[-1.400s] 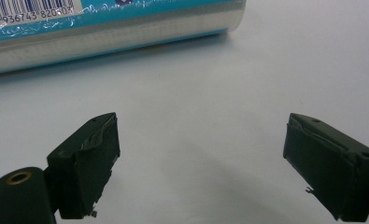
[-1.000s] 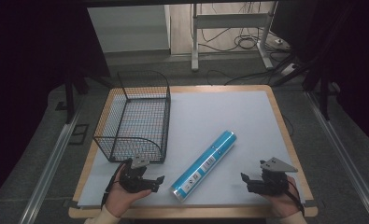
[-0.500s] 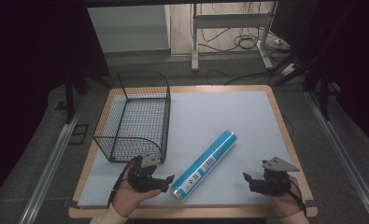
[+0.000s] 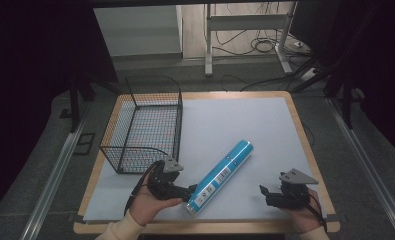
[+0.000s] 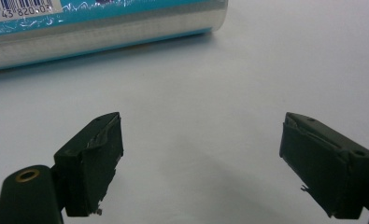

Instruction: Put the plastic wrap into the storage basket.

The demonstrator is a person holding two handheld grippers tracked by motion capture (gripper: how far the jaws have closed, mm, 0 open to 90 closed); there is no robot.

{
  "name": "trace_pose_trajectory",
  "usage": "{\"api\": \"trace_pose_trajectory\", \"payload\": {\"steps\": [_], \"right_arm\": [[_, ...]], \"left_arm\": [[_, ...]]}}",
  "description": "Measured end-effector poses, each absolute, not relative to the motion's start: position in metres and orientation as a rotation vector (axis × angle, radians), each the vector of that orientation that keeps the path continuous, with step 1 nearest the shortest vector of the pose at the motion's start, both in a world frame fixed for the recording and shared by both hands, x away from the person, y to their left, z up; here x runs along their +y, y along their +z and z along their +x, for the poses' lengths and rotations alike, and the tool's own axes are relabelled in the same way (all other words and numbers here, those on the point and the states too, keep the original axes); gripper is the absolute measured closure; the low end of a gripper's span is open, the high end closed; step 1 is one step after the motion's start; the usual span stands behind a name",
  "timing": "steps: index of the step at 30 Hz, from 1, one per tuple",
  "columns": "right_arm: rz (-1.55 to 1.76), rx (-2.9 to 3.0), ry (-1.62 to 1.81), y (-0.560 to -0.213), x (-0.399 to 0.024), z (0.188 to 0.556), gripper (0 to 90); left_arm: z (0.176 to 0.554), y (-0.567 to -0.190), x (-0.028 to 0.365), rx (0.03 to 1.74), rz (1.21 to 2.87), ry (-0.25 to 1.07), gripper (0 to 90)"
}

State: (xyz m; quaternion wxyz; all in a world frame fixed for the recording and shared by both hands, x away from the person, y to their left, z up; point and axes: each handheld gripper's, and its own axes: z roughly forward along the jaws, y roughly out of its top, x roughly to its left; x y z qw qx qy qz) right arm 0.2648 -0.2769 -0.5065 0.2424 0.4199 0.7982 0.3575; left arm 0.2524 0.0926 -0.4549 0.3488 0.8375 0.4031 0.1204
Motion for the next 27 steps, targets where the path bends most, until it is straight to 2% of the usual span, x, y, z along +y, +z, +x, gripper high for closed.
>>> {"api": "trace_pose_trajectory", "payload": {"steps": [27], "right_arm": [[1.164, 2.177, 0.983, -0.506, -0.280, 0.267, 13.6]], "left_arm": [[0.279, -0.448, 0.039, 0.986, 2.248, 0.288, 15.2]]}}
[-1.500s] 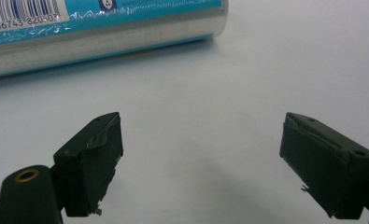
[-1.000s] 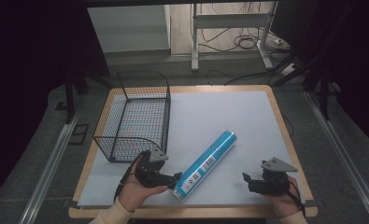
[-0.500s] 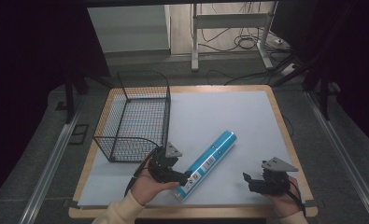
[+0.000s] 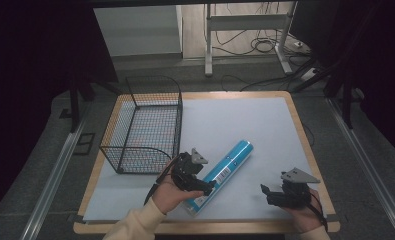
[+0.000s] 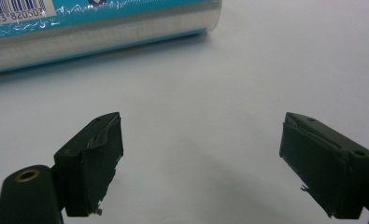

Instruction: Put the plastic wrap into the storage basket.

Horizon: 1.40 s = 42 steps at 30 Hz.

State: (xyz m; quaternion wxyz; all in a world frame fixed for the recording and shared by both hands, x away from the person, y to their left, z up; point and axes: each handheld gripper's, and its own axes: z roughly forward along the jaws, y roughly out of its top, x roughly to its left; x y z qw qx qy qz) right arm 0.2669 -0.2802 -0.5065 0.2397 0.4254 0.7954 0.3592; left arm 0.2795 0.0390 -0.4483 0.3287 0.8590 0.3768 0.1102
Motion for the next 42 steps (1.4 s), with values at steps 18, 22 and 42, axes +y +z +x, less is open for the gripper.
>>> {"api": "trace_pose_trajectory", "payload": {"steps": [18, 22, 42], "right_arm": [[1.171, 2.180, 0.982, -0.508, -0.281, 0.268, 13.6], [1.177, 2.183, 0.979, -0.509, -0.282, 0.268, 13.6], [1.181, 2.180, 0.971, -0.509, -0.282, 0.269, 13.6]], "left_arm": [[0.304, -0.457, -0.007, 0.974, 2.350, 0.237, 14.6], [0.308, -0.461, -0.014, 0.981, 2.367, 0.233, 14.5], [0.333, -0.481, -0.031, 1.057, 2.459, 0.160, 14.6]]}}
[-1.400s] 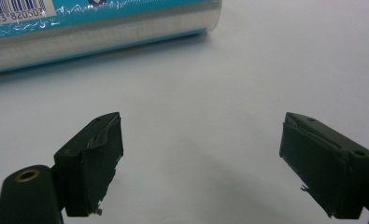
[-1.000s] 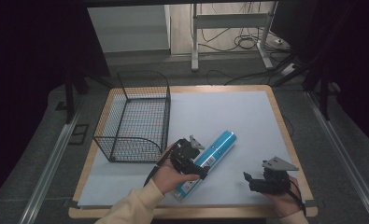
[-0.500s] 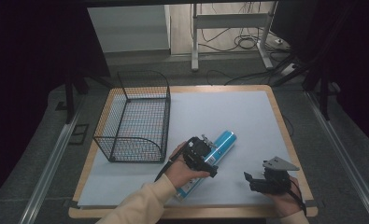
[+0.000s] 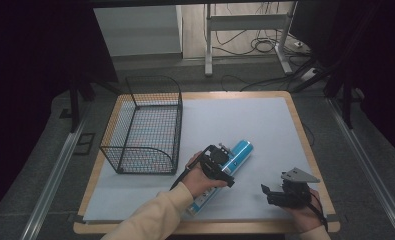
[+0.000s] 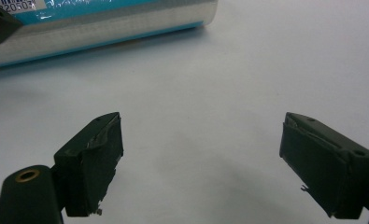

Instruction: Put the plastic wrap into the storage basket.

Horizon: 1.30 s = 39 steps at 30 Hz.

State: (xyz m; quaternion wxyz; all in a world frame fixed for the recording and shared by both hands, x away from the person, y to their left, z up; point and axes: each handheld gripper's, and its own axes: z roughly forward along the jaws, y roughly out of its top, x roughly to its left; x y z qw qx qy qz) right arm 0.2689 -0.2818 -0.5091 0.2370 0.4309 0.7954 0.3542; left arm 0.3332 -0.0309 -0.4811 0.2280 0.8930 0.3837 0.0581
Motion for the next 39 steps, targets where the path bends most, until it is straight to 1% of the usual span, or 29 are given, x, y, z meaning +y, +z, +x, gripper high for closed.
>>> {"api": "trace_pose_trajectory", "payload": {"steps": [4, 10, 14, 24, 39], "right_arm": [[1.179, 2.183, 0.968, -0.509, -0.281, 0.269, 13.6], [1.175, 2.186, 0.964, -0.510, -0.281, 0.269, 13.6], [1.181, 2.187, 0.958, -0.510, -0.281, 0.269, 13.6], [1.181, 2.181, 0.958, -0.510, -0.282, 0.269, 13.6], [1.186, 2.175, 0.958, -0.509, -0.282, 0.270, 13.7]], "left_arm": [[0.340, -0.488, -0.036, 1.088, 2.485, 0.132, 16.3], [0.344, -0.496, -0.043, 1.117, 2.517, 0.116, 22.3], [0.344, -0.497, -0.046, 1.132, 2.527, 0.159, 30.3], [0.355, -0.494, -0.038, 1.137, 2.543, 0.015, 31.3], [0.358, -0.464, -0.025, 1.084, 2.567, 0.012, 31.5]]}}
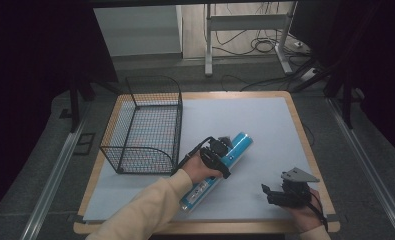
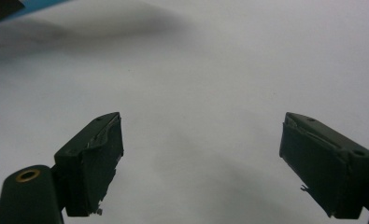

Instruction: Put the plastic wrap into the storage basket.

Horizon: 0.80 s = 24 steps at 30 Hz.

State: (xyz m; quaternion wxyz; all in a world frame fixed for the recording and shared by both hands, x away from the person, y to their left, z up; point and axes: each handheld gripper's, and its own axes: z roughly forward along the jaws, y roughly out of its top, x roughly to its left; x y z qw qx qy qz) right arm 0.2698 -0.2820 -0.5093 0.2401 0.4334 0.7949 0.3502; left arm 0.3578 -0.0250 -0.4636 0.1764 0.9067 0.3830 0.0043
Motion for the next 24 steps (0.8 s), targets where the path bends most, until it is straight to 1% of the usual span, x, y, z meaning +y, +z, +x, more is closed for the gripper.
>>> {"api": "trace_pose_trajectory", "payload": {"steps": [16, 24], "right_arm": [[1.186, 2.173, 0.956, -0.510, -0.283, 0.270, 13.8], [1.187, 2.167, 0.960, -0.509, -0.283, 0.270, 13.8]], "left_arm": [[0.359, -0.445, -0.021, 1.053, 2.579, 0.048, 31.6], [0.361, -0.430, -0.015, 1.038, 2.567, 0.070, 31.6]]}}
